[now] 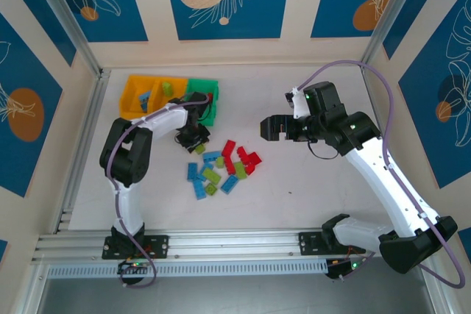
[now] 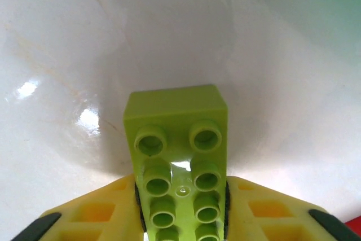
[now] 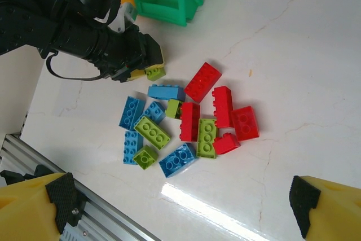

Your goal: Sort the legos into containers by color

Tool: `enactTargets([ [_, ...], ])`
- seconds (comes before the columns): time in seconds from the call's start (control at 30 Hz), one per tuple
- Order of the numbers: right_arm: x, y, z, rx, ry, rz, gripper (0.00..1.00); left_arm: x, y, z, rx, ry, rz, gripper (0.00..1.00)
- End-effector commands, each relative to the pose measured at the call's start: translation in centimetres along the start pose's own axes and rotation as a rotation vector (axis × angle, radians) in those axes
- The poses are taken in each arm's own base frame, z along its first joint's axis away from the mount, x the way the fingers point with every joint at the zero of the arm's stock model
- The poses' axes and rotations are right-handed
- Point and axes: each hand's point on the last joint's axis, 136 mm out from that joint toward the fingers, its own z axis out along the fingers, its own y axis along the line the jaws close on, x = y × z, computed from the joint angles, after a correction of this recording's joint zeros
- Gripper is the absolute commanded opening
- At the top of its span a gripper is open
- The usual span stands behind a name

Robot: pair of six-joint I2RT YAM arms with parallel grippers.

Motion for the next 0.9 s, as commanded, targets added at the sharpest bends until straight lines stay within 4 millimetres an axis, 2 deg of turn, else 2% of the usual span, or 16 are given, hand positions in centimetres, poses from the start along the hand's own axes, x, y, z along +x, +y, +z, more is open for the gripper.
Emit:
enactTargets([
  [0.0,-0.4,0.8,-1.0,-0.027,-0.015,0.02,1.0,0.2,0.8,-2.5,-0.015,0.006,0.051,0.28],
  [0.1,-0.4,0.8,-1.2,-0.025,-0.016,0.025,1.0,-0.5,0.1,-6.6,0.012,-0.042,0.111,0.25],
  [0.23,-0.5,0.7,-1.3,-0.021,-0.03,0.032,1.0,-2.8,-0.6,-12.6,0.063,-0.194,0.157,0.25],
  [0.3,-0.7,0.8,-1.3,-0.022,-0.035,0.037,1.0,-4.4,-0.8,-14.2,0.076,-0.243,0.163,0.26],
  [0.4,-1.0,0.9,-1.5,-0.02,-0.041,0.043,1.0,-7.5,-0.5,-14.6,0.073,-0.253,0.134,0.27],
  [0.6,-0.6,0.0,-2.4,0.042,-0.031,0.088,0.99,-14.6,-0.7,-12.8,0.069,-0.258,0.079,0.28],
  [0.77,0.3,-0.6,-2.7,0.066,-0.006,0.132,0.98,-18.5,-1.5,-11.4,0.083,-0.221,0.069,0.37],
  [0.87,0.6,-0.6,-2.8,0.065,-0.007,0.15,0.98,-19.9,-1.5,-11.5,0.093,-0.221,0.063,0.49],
])
